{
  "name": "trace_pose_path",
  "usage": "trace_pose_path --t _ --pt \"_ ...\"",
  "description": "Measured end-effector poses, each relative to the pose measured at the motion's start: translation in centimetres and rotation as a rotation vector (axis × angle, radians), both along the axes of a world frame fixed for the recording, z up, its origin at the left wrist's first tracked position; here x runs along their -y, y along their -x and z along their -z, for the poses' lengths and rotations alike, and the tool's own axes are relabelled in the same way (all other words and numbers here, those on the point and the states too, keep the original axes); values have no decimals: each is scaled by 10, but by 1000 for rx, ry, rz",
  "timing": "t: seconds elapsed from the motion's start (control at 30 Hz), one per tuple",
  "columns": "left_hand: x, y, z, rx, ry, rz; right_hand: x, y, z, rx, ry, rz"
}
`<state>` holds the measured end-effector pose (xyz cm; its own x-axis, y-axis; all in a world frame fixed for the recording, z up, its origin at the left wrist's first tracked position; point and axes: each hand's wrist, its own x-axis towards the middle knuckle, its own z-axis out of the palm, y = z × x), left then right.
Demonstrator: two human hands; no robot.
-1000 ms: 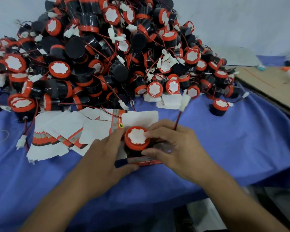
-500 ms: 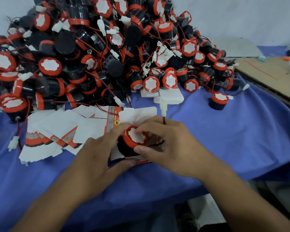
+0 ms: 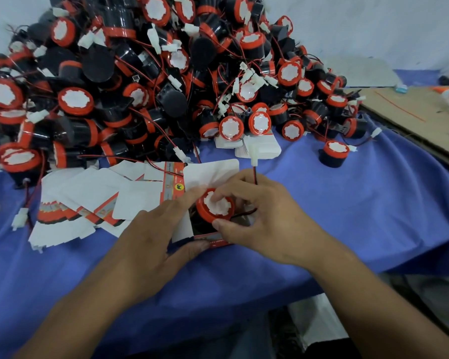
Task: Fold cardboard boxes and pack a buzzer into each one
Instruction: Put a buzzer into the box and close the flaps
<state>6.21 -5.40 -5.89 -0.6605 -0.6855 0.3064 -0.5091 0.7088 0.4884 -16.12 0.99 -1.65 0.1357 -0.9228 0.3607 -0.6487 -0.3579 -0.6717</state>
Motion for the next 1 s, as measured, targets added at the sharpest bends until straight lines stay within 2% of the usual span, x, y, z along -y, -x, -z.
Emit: trace_pose_path --t 0.33,0.5,0.63,0.87,1.0 --pt "-4 5 -8 93 -33 31 0 2 0 -122 -67 -95" --pt "-7 3 -12 137 -45 -4 -2 30 -13 135 18 58" --pt "-6 5 -11 165 -40 -32 -2 38 -14 247 23 105" --pt "-17 20 -12 175 164 -156 -1 31 -14 330 38 122" --pt "-15 21 -15 92 107 -109 -4 26 -14 361 9 121"
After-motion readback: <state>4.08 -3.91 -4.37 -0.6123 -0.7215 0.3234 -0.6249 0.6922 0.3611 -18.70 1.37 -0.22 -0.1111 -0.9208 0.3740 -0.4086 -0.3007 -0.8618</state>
